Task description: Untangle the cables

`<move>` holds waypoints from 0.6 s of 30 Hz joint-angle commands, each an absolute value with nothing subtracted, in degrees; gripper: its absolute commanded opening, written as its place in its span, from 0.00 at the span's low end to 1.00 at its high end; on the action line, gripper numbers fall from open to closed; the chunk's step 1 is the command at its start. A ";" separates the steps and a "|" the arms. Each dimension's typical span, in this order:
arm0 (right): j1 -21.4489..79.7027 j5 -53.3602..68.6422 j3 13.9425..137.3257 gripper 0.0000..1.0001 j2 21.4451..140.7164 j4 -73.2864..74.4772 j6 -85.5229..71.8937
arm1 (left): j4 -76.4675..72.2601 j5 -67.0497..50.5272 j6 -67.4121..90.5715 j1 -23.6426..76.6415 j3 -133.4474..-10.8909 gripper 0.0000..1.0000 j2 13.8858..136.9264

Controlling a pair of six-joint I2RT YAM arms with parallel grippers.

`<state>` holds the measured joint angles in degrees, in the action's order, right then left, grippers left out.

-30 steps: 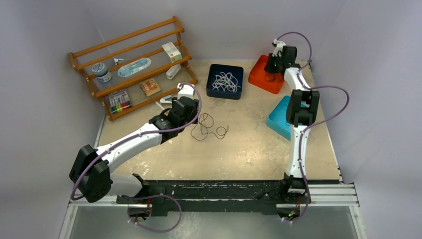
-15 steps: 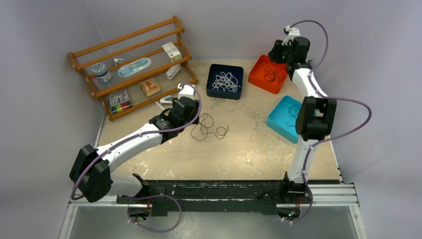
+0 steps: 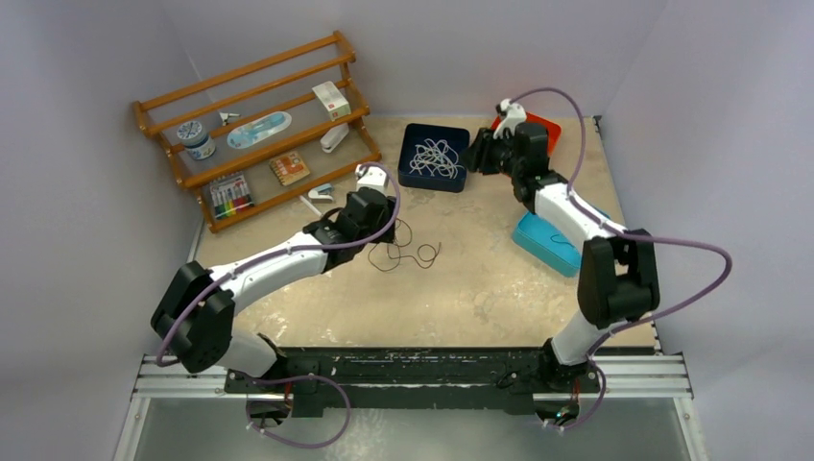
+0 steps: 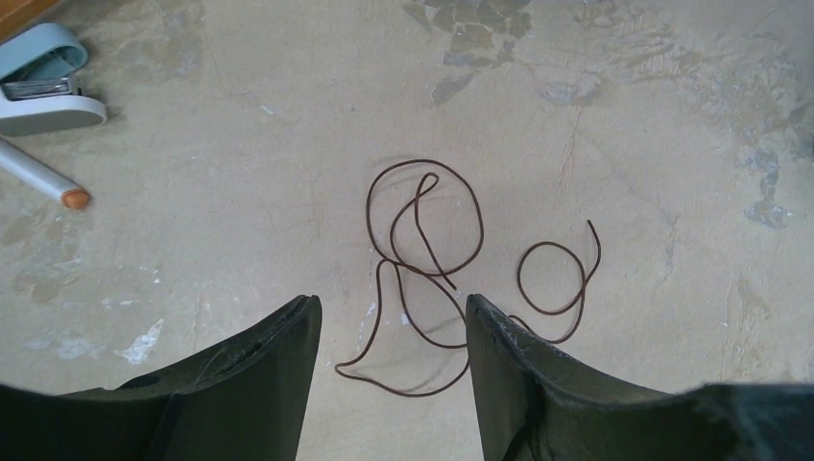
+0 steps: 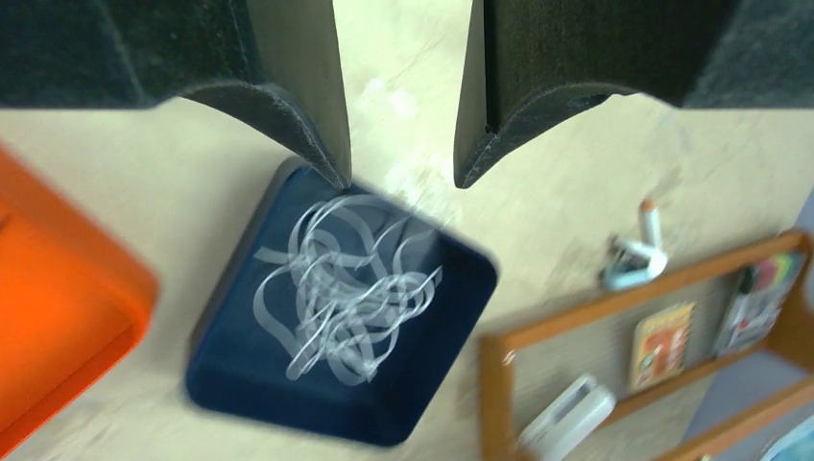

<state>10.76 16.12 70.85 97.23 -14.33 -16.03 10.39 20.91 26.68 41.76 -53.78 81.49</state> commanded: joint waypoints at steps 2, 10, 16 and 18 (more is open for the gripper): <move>13.69 19.02 59.89 0.47 88.04 -17.82 -20.39 | 4.85 18.69 28.10 41.55 -57.03 0.56 86.17; 15.46 20.64 48.05 0.48 78.24 -16.79 -21.11 | -1.99 19.38 29.23 40.74 -58.75 0.54 95.63; 15.64 22.10 42.76 0.49 75.43 -18.22 -22.93 | -2.70 20.45 28.01 40.25 -63.02 0.48 102.76; 15.64 22.47 41.91 0.49 75.06 -18.62 -23.11 | -2.62 20.76 27.69 40.08 -63.76 0.43 104.15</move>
<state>15.38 20.51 43.57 76.99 -15.55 -21.50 0.69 19.44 28.29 40.66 -60.23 102.41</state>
